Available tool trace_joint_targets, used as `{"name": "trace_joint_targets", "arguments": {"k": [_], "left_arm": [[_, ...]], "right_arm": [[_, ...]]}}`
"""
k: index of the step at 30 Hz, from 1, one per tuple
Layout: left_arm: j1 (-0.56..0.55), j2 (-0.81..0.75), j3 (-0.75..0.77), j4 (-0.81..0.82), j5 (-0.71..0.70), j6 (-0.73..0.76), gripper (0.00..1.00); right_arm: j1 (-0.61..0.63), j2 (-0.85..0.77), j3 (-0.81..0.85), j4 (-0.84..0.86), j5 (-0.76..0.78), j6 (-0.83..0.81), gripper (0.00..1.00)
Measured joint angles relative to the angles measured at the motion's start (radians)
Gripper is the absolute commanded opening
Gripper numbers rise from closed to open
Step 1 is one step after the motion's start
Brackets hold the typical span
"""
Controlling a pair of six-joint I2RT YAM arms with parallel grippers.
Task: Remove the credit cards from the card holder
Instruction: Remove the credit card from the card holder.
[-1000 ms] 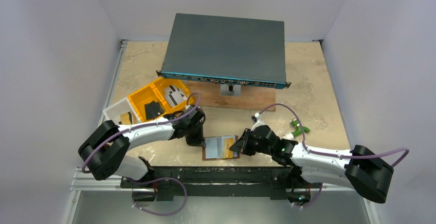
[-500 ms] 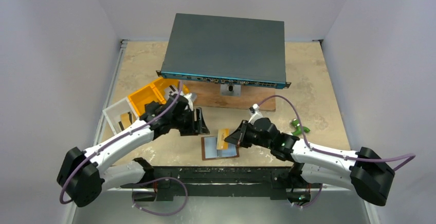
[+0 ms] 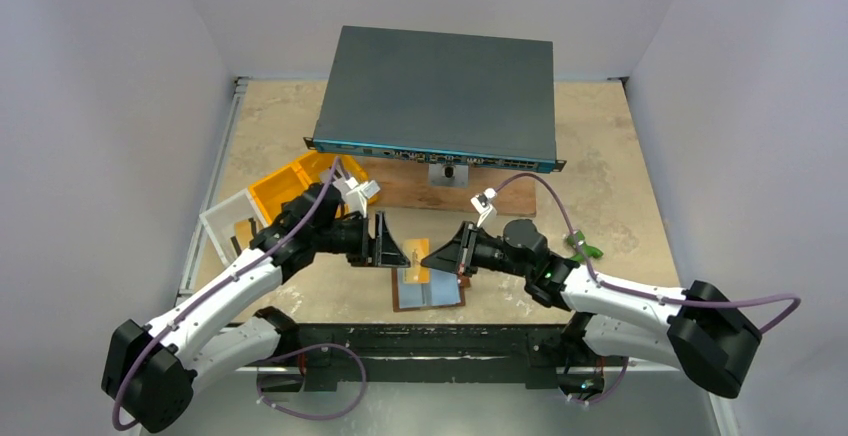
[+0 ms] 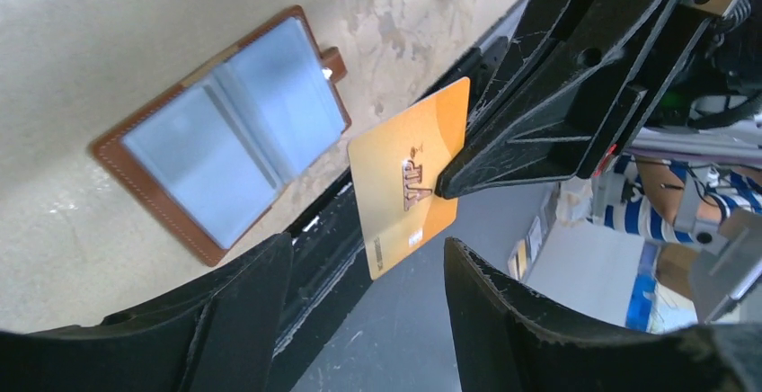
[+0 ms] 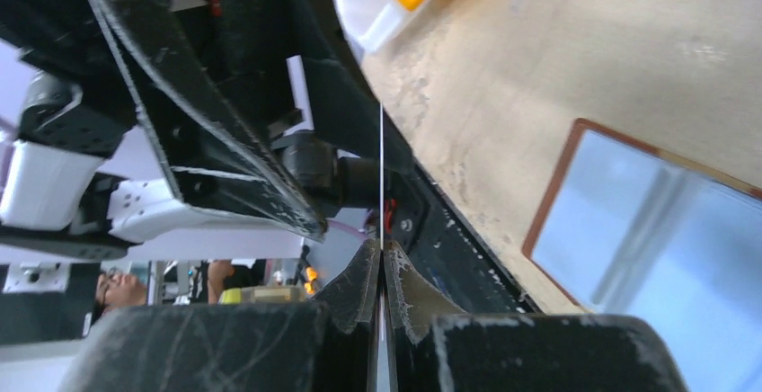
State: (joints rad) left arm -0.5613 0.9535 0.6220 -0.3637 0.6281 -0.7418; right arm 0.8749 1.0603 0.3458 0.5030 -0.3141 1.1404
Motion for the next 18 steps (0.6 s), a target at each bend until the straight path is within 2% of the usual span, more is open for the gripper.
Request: {"name": "trace_joint_targets", "arguments": {"k": [3,10,15,18], "left_arm": [[0.001,0.000,-0.013,0.031,0.046,-0.008,0.60],[0.003,0.006,-0.038,0.133,0.132,-0.059,0.49],[0.006,0.015,-0.056,0.190,0.167,-0.089,0.34],[0.008,0.019,-0.071,0.214,0.179,-0.111,0.15]], "right_arm": [[0.000,0.000,0.000,0.045,-0.035,0.001,0.00],[0.000,0.032,0.001,0.093,-0.074,0.001,0.00],[0.000,0.055,0.002,0.115,-0.088,0.004,0.00],[-0.001,0.055,0.002,0.127,-0.097,0.005,0.00]]}}
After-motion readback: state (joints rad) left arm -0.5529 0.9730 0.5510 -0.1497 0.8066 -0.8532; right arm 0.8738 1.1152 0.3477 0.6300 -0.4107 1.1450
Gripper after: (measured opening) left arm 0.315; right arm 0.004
